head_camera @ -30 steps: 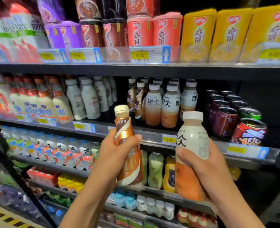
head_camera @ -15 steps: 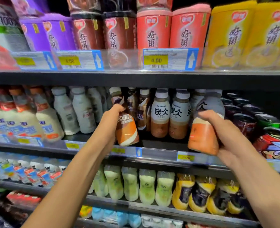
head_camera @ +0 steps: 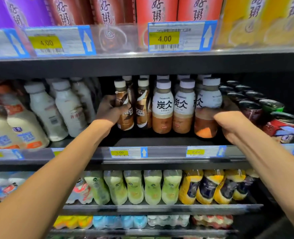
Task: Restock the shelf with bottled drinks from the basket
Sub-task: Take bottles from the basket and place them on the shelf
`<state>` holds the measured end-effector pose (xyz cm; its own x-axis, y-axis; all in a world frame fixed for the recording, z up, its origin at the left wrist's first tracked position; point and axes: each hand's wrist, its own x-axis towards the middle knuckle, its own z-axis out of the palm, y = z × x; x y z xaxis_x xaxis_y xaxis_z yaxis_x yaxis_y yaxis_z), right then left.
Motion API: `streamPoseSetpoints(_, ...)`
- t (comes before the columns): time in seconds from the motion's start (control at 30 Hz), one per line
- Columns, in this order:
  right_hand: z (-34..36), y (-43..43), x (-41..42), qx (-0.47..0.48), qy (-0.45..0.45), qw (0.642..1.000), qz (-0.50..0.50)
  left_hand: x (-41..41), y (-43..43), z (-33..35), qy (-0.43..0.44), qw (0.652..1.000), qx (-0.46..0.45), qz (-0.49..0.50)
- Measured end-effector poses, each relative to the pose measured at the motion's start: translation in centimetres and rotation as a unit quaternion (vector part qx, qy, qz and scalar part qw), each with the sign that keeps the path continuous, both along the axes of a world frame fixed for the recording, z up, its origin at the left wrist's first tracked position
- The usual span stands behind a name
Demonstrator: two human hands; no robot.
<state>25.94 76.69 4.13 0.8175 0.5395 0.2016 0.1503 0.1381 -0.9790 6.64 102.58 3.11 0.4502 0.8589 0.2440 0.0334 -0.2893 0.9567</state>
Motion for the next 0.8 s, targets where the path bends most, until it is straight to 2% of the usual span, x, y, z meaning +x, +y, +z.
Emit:
streamPoseSetpoints(0.27,-0.7,0.2,1.7,-0.03,-0.033,0.997,0.059,-0.3,1.4,-0.1,0.03,0.996,0.062,-0.048)
streamPoseSetpoints(0.4,-0.5,0.1,2.0,-0.048,-0.045,0.993,0.097,0.0,1.7,-0.3,0.028,0.996,0.055,-0.072)
streamPoseSetpoints(0.6,-0.7,0.9,2.7,-0.055,-0.051,0.994,0.074,0.3,2.0,-0.7,0.031,0.996,0.05,-0.064)
streamPoseSetpoints(0.8,-0.9,0.8,3.3,-0.053,-0.046,0.993,0.096,0.4,1.8,-0.5,0.041,0.996,0.041,-0.063)
